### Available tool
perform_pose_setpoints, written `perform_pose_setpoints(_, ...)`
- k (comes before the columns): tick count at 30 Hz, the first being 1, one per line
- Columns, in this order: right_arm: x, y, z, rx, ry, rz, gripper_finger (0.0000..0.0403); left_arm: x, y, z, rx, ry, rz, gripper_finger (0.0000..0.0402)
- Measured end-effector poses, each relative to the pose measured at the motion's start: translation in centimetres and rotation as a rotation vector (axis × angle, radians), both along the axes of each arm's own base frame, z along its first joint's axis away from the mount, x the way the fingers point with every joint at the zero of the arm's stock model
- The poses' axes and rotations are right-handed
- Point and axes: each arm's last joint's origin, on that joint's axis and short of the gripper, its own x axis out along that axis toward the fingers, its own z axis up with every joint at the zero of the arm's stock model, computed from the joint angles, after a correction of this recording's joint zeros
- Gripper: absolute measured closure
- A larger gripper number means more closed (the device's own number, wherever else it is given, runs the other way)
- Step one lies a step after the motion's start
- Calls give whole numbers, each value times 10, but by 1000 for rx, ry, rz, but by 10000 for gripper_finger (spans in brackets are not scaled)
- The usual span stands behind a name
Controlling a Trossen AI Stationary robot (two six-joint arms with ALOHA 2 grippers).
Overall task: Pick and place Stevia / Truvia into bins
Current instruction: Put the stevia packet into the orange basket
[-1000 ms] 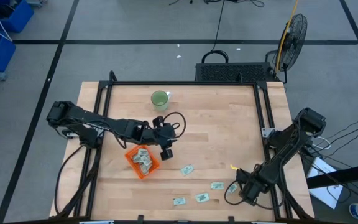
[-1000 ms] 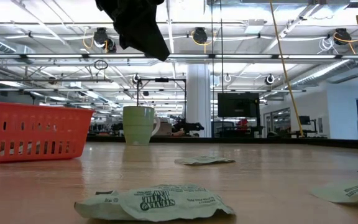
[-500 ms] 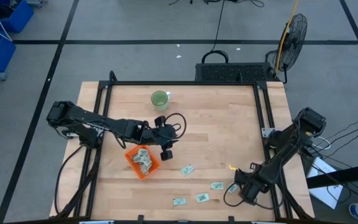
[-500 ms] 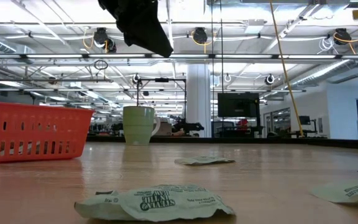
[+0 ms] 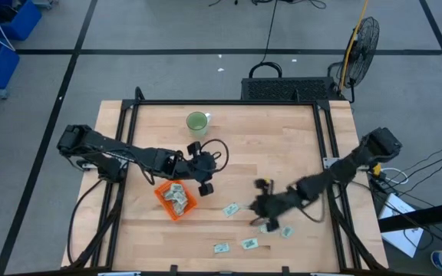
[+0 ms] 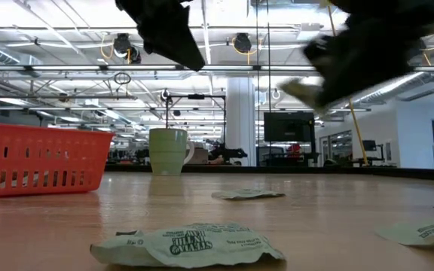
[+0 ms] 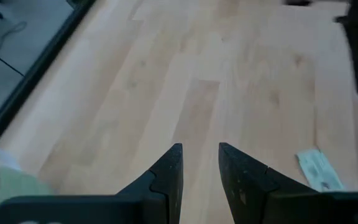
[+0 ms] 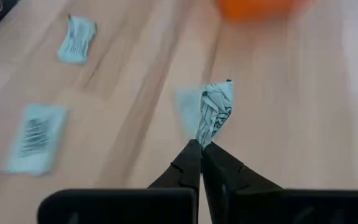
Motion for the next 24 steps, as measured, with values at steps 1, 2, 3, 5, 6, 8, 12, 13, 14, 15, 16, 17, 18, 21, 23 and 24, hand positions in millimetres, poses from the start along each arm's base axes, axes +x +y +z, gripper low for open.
perform_pose_setpoints(1, 9, -8, 1, -39, -38, 79, 402, -4, -1, 1, 5, 20, -7, 295)
perform_pose_setpoints(2, 18, -16, 2, -79, -82, 152, 402, -8, -3, 2, 18, 41, -16, 295)
perform_pose_setpoints(3, 25, -24, 4, -110, -125, 211, 402, -11, -3, 3, 40, 51, -17, 295)
perform_pose_setpoints(5, 40, -45, 8, -137, -214, 251, 402, -20, -2, 8, 92, 76, 14, 295)
perform_pose_setpoints(6, 47, -56, 9, -135, -264, 239, 402, -25, -1, 11, 120, 78, 49, 295)
perform_pose_setpoints(8, 60, -77, 12, -94, -360, 209, 402, -34, 4, 21, 174, 40, 149, 295)
perform_pose_setpoints(12, 81, -102, 7, 70, -536, 224, 402, -55, 16, 42, 281, -34, 337, 295)
perform_pose_setpoints(13, 86, -104, 4, 106, -572, 245, 401, -60, 20, 46, 299, -43, 367, 295)
perform_pose_setpoints(14, 93, -104, 0, 132, -601, 265, 401, -65, 24, 50, 314, -45, 389, 295)
perform_pose_setpoints(15, 99, -104, -5, 158, -616, 294, 401, -69, 28, 53, 316, -54, 405, 295)
perform_pose_setpoints(16, 107, -102, -10, 182, -617, 324, 401, -71, 31, 56, 312, -64, 420, 295)
perform_pose_setpoints(17, 116, -101, -15, 193, -614, 352, 401, -74, 35, 59, 306, -68, 432, 295)
perform_pose_setpoints(18, 126, -98, -19, 185, -616, 377, 401, -76, 38, 60, 300, -69, 444, 295)
perform_pose_setpoints(21, 151, -91, -30, 115, -603, 396, 401, -77, 45, 61, 285, -74, 488, 295)
perform_pose_setpoints(23, 171, -88, -30, 80, -616, 359, 401, -78, 49, 59, 287, -52, 498, 295)
perform_pose_setpoints(24, 179, -88, -30, 74, -612, 331, 401, -78, 50, 59, 285, -46, 502, 295)
